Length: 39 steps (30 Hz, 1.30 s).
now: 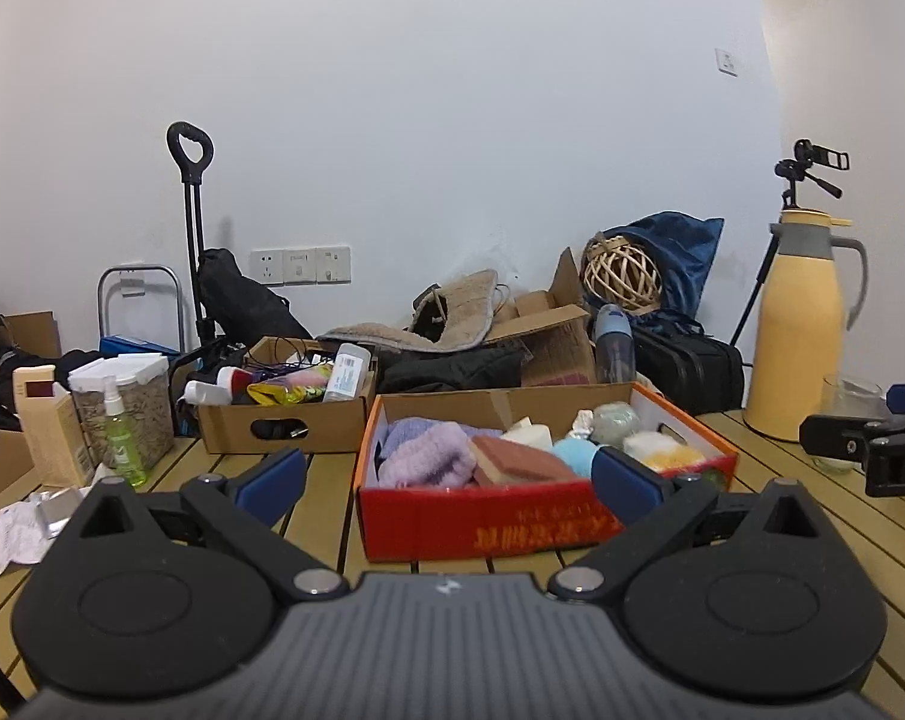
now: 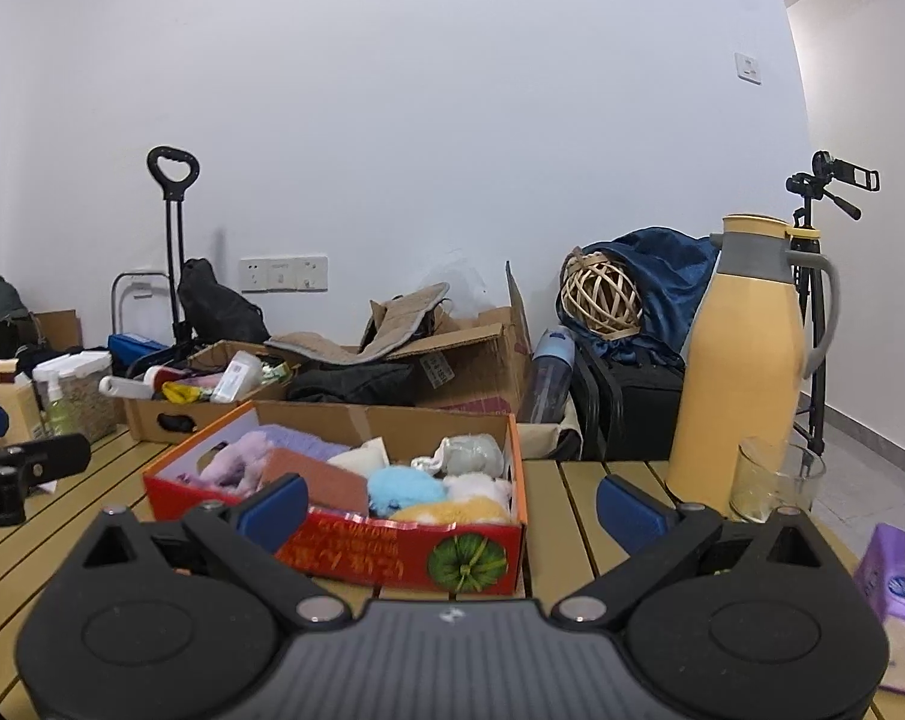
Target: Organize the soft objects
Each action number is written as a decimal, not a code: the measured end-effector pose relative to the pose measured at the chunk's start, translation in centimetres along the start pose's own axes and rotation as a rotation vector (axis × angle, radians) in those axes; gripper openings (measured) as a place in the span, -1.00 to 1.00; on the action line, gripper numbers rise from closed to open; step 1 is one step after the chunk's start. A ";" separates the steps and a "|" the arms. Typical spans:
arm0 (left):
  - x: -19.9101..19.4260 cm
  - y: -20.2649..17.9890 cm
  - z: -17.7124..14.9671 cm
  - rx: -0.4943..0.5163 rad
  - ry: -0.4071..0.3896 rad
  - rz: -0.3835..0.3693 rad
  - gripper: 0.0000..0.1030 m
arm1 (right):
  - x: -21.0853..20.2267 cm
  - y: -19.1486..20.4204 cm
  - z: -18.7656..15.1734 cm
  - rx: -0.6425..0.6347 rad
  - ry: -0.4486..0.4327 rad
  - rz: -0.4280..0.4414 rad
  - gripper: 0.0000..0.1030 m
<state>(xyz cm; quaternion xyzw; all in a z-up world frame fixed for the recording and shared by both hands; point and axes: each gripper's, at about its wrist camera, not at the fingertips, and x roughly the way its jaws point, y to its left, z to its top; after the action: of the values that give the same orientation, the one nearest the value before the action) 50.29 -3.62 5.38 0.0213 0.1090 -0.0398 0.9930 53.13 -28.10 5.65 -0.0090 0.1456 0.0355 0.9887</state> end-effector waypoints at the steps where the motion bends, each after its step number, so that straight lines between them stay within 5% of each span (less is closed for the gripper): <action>1: -0.7 0.0 -0.1 -0.001 -0.005 -0.001 1.00 | -0.8 0.1 -0.2 -0.002 0.002 -0.002 1.00; 17: -15.6 0.2 -3.8 -0.077 0.040 0.038 1.00 | -14.6 3.0 -4.5 -0.038 0.041 0.074 1.00; 39: -30.8 -0.1 -7.8 0.000 -0.020 0.086 1.00 | -31.2 5.1 -11.4 0.010 0.019 0.073 1.00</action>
<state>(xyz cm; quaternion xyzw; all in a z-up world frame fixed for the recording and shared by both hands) 18.62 -1.07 4.54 0.0254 0.0979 0.0027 0.9949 19.74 -25.49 3.72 0.0011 0.1552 0.0710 0.9853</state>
